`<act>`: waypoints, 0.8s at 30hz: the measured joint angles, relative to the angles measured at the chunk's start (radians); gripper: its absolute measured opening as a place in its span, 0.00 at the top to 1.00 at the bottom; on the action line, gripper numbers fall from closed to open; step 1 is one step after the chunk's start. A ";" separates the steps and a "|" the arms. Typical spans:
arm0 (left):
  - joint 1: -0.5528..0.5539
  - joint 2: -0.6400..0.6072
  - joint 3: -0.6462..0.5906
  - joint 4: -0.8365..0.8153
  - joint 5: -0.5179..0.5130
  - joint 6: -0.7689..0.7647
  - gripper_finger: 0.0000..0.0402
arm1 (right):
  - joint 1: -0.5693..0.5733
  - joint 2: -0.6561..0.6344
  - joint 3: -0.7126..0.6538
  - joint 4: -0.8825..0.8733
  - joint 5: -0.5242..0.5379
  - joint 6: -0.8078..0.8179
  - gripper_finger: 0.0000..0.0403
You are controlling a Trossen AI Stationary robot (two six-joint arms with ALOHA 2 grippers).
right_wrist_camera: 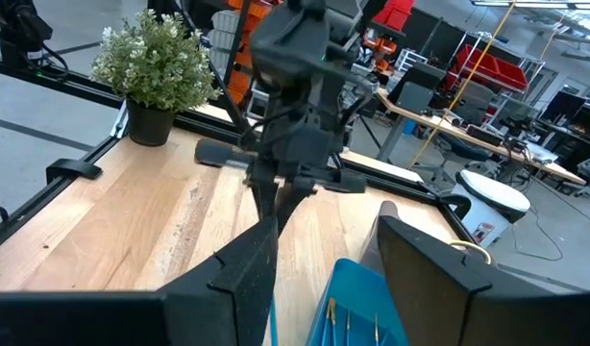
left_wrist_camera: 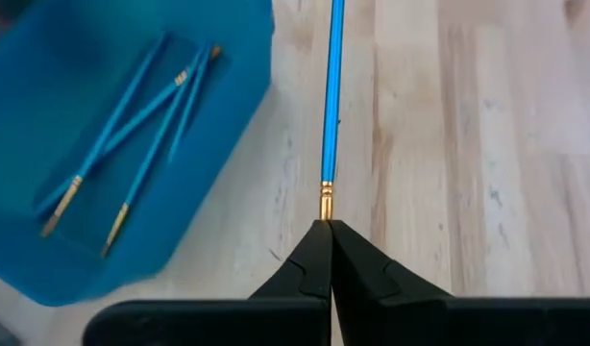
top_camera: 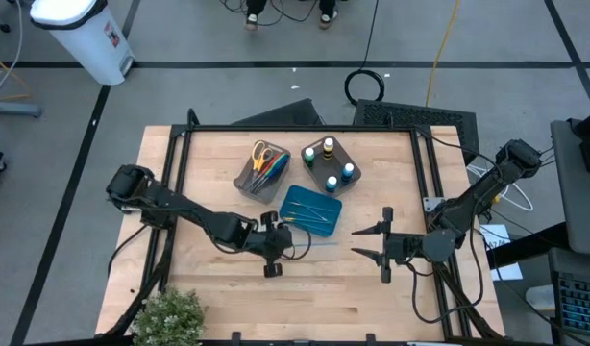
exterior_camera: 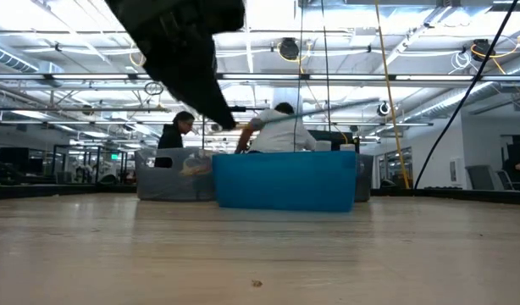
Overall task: Pick & Place Paint Supplies
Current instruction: Put the blue paint brush into the blue bin
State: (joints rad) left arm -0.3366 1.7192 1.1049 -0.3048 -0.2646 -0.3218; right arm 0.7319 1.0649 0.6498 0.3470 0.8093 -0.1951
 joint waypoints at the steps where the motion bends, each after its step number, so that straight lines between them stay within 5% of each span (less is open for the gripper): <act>1: 0.001 -0.009 0.000 0.003 -0.003 0.007 1.00 | 0.000 0.000 0.000 0.001 0.000 0.000 0.58; 24: 0.157 -0.066 0.001 0.024 -0.027 0.235 1.00 | 0.000 0.000 0.000 0.000 0.000 0.000 0.58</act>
State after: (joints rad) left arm -0.1791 1.6537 1.1061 -0.2810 -0.2920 -0.0868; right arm 0.7319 1.0653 0.6498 0.3470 0.8097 -0.1951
